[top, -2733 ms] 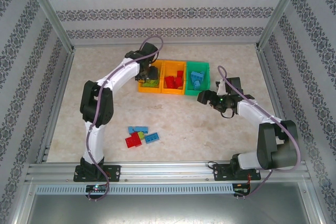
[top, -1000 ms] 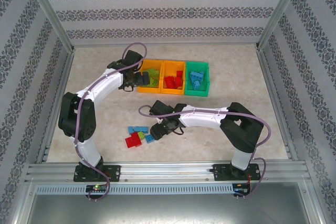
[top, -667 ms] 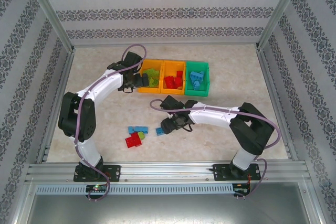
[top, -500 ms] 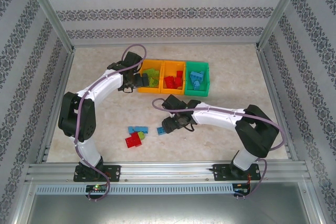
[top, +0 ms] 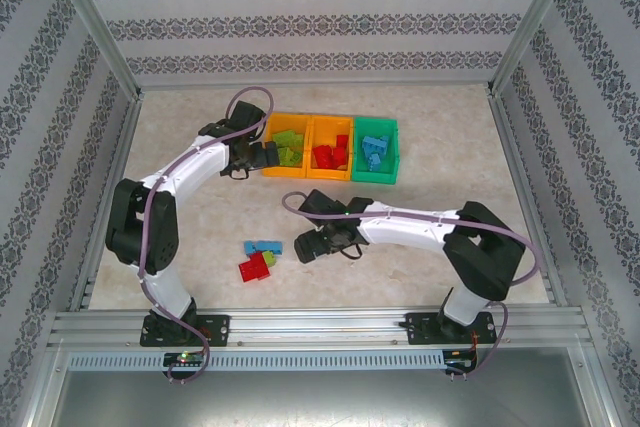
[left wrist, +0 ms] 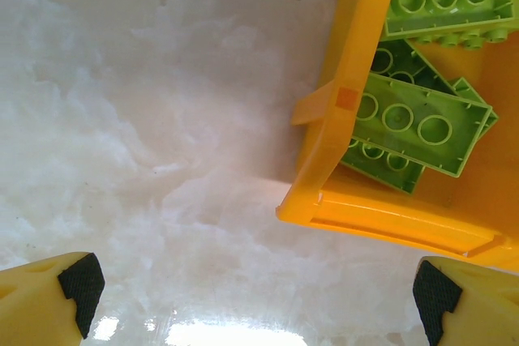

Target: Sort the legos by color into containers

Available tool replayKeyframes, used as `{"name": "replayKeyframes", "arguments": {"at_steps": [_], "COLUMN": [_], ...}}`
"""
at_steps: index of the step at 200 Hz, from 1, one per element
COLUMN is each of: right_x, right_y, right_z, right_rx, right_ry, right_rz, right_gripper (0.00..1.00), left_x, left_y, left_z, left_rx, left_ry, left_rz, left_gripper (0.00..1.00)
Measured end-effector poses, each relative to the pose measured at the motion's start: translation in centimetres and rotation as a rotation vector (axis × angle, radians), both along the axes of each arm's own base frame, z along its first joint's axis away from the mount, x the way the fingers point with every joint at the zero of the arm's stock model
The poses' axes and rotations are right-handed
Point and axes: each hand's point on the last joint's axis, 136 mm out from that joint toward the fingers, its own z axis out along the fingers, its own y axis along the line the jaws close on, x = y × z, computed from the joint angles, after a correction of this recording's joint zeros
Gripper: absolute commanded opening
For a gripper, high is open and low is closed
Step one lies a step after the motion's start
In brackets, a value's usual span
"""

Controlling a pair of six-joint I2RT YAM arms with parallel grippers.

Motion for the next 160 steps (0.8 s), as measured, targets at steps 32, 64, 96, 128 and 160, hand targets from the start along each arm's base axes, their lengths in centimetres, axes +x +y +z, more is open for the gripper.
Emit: {"name": "replayKeyframes", "arguments": {"at_steps": [32,64,96,128,160], "right_x": [0.3,-0.1,-0.3,-0.3,0.3], "right_y": [0.5,1.1,1.2,1.2,2.1], "right_z": [-0.8,-0.6,-0.7,-0.6,-0.4], "right_rx": [-0.013,-0.006,-0.005,-0.003,-0.008], "right_ry": [0.022,0.025,0.030,0.032,0.036], "right_rz": [-0.027,-0.030,-0.040,-0.046,-0.050], "right_gripper": [0.91,0.92,0.93,0.93,0.91], "left_x": [-0.2,-0.5,-0.5,-0.6,-0.9], "left_y": [0.3,0.4,0.8,1.4,1.9], "left_z": [-0.1,-0.6,-0.8,-1.2,-1.8], "left_rx": [0.000,0.002,0.001,0.001,0.001], "left_ry": [0.000,0.006,0.005,0.009,0.019], "left_rz": [0.005,0.006,0.016,0.027,0.038], "left_gripper": [1.00,1.00,1.00,1.00,1.00]}}
